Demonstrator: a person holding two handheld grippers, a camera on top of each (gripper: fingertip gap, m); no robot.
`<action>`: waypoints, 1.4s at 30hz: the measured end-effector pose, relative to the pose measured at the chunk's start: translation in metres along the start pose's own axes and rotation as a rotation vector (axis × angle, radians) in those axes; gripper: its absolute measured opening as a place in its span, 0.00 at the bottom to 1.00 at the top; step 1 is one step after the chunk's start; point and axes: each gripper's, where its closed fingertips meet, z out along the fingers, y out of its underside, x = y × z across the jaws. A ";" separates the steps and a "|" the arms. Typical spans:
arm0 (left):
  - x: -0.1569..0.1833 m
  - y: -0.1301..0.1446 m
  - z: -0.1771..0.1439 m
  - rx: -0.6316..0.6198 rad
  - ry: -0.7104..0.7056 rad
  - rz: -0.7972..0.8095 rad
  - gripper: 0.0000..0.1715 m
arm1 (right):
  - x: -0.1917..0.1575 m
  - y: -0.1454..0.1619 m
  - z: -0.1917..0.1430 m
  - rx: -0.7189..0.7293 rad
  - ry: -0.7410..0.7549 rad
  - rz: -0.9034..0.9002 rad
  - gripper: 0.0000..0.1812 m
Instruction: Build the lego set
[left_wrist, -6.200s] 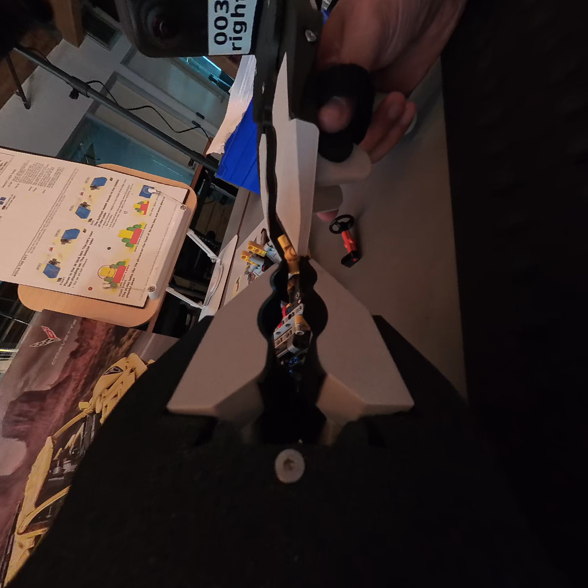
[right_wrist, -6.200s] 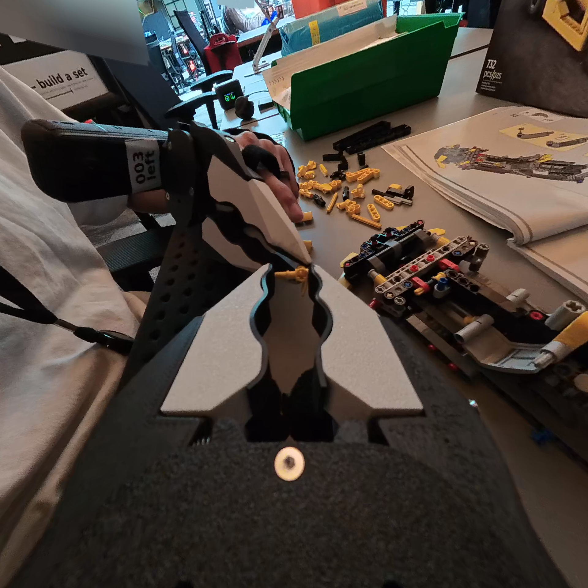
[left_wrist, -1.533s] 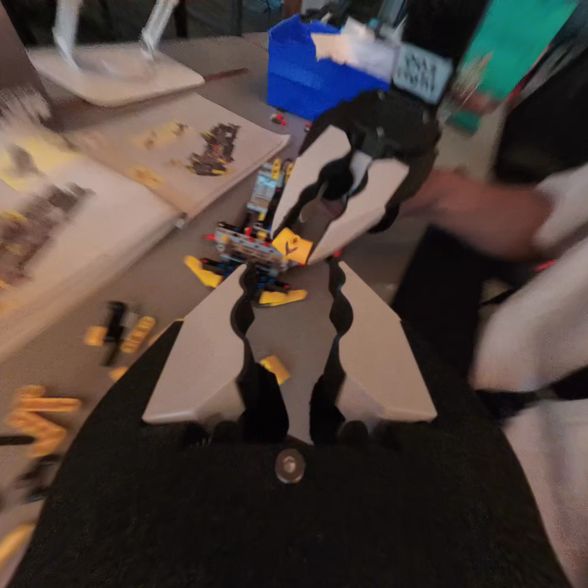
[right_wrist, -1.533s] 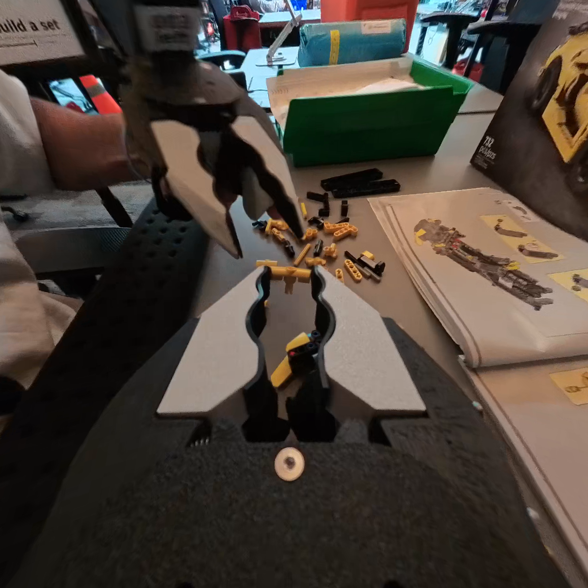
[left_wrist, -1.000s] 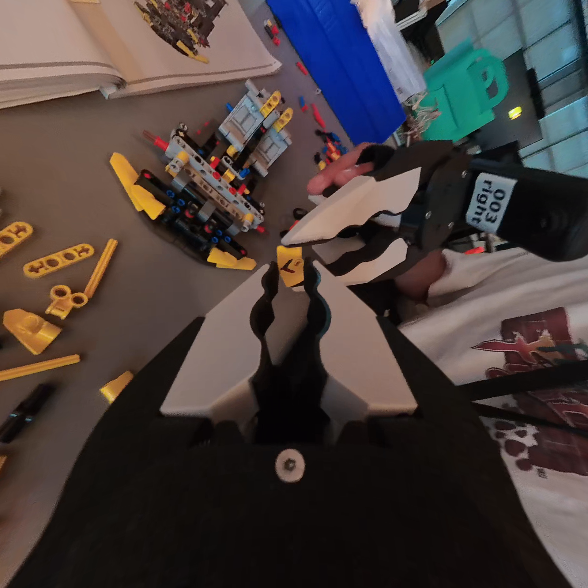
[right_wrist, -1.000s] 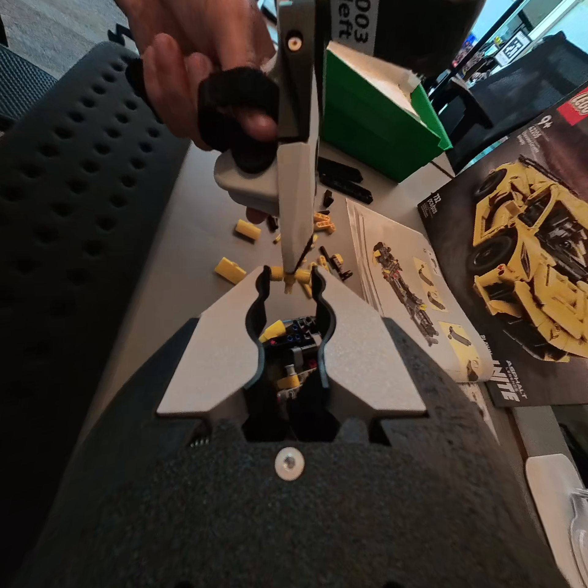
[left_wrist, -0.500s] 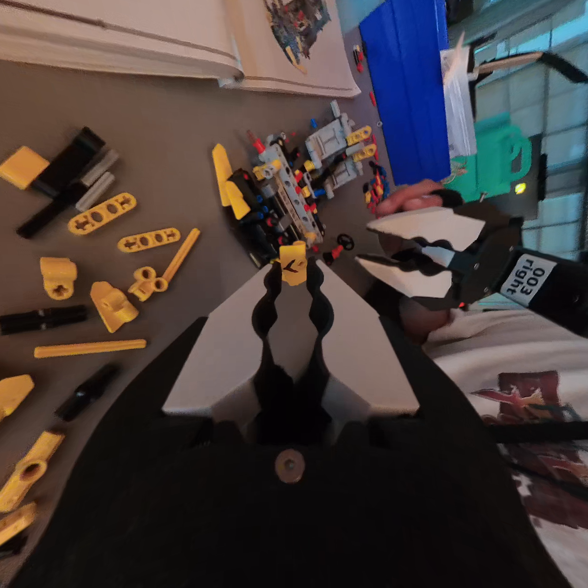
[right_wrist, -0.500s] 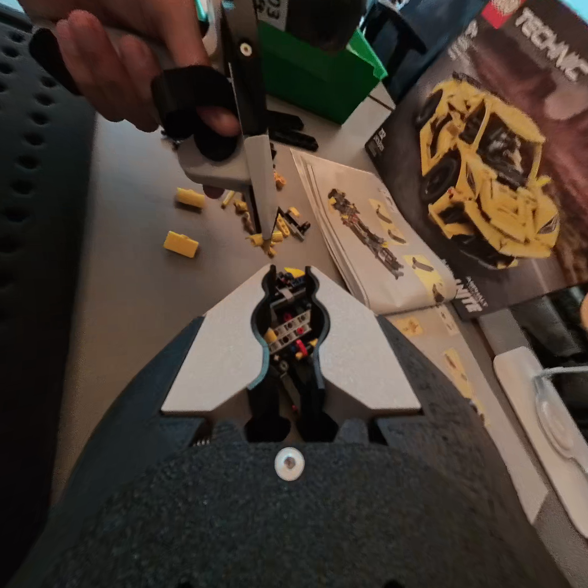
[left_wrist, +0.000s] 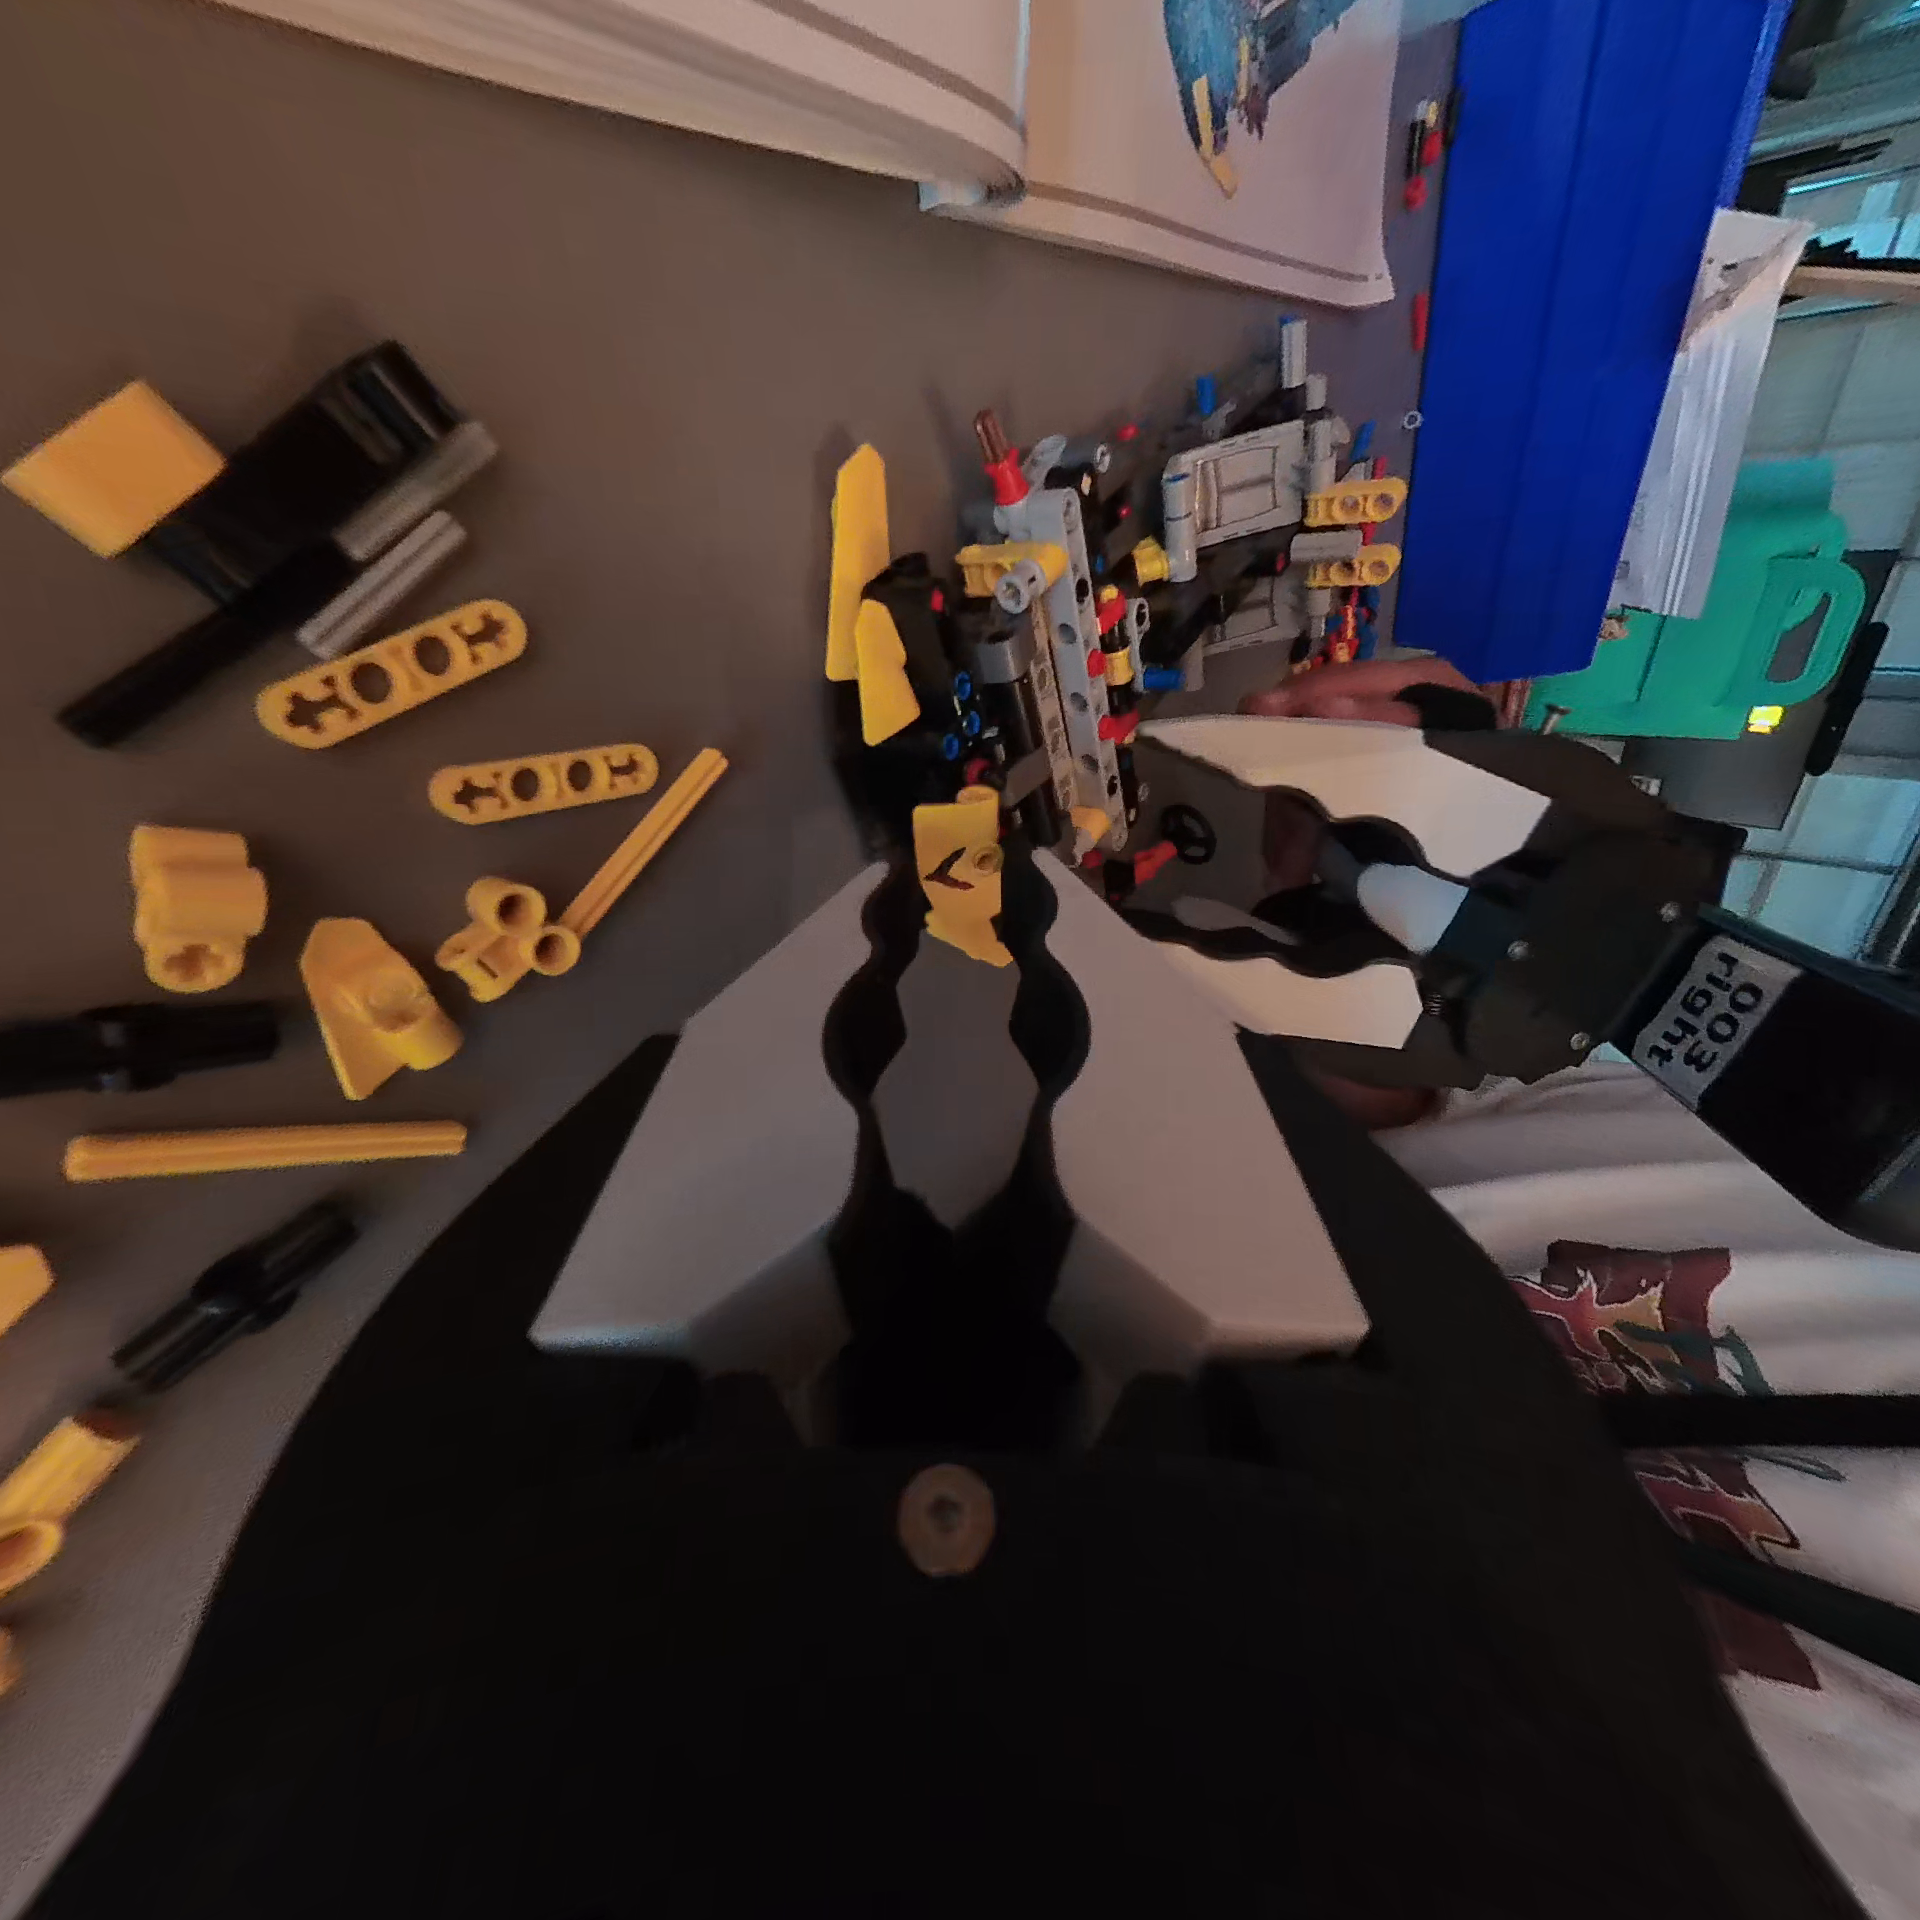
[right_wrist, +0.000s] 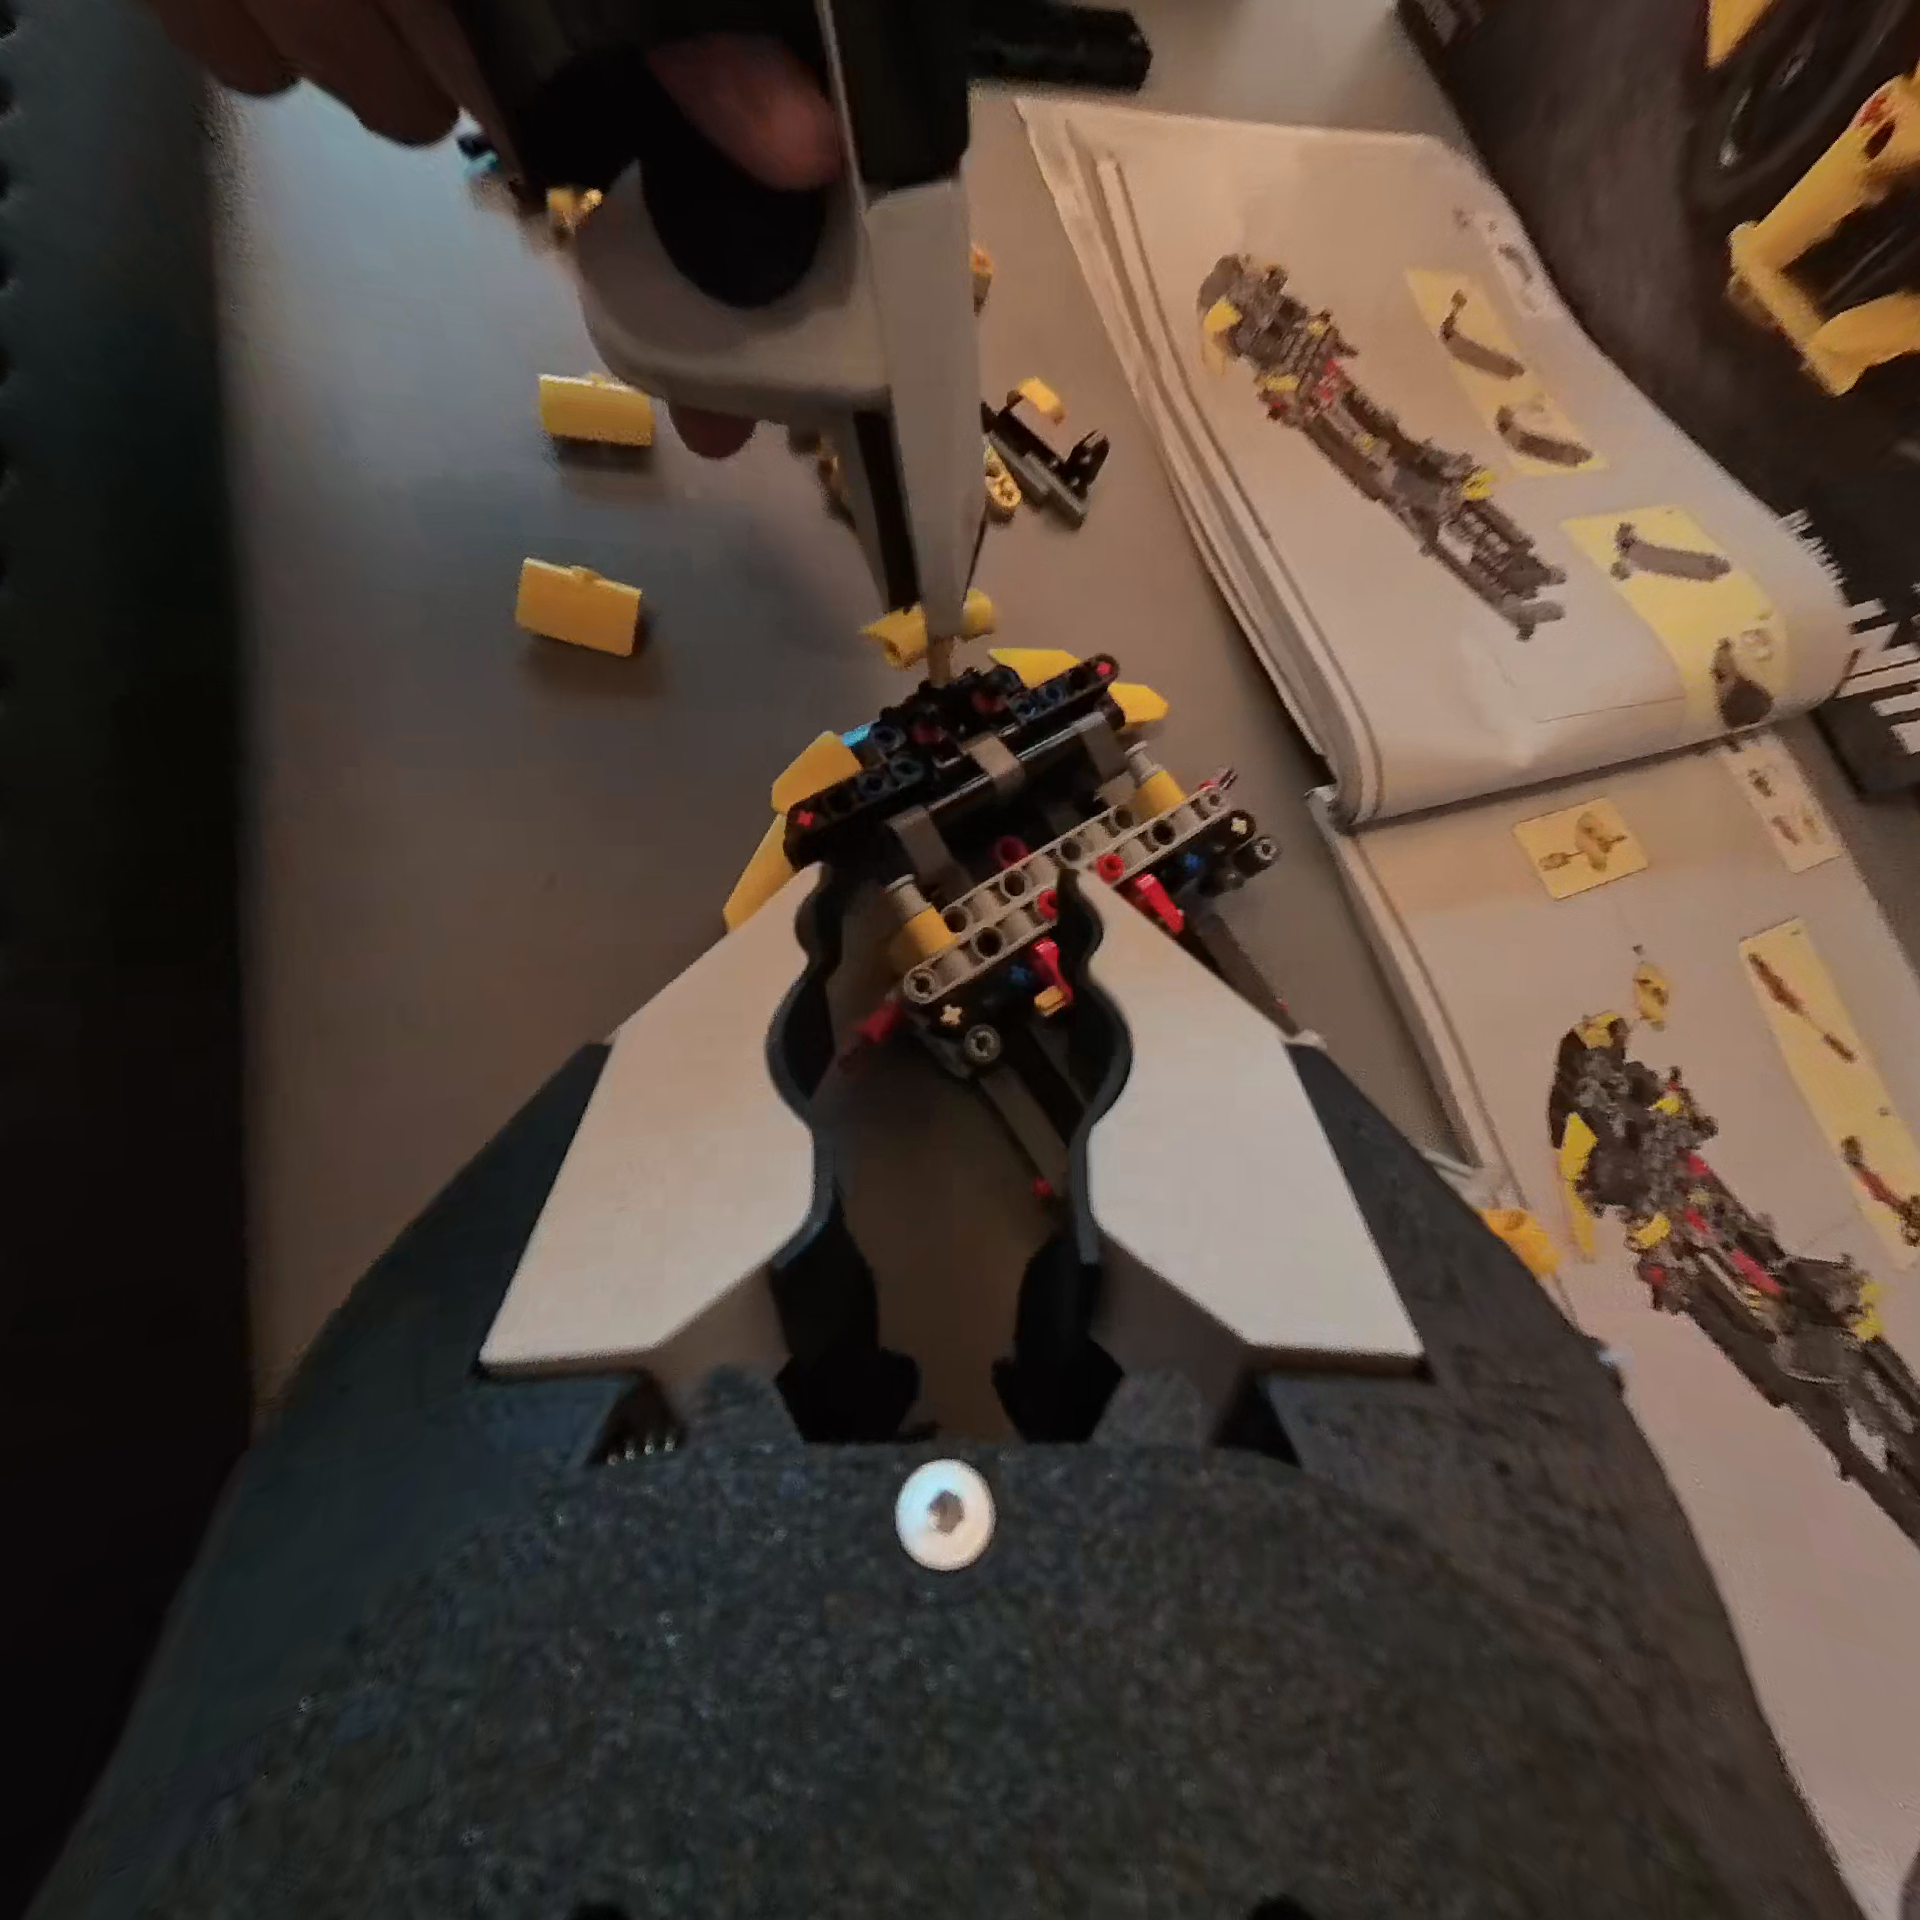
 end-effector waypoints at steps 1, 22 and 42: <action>0.000 0.001 -0.001 -0.003 -0.007 -0.010 0.07 | -0.001 0.002 0.001 -0.013 -0.008 0.005 0.23; 0.016 0.038 -0.050 0.278 0.087 0.171 0.08 | 0.015 -0.019 0.003 -0.122 -0.496 -0.186 0.40; 0.063 0.049 -0.041 0.308 0.393 0.157 0.08 | -0.047 -0.092 -0.022 0.207 -0.229 -0.069 0.18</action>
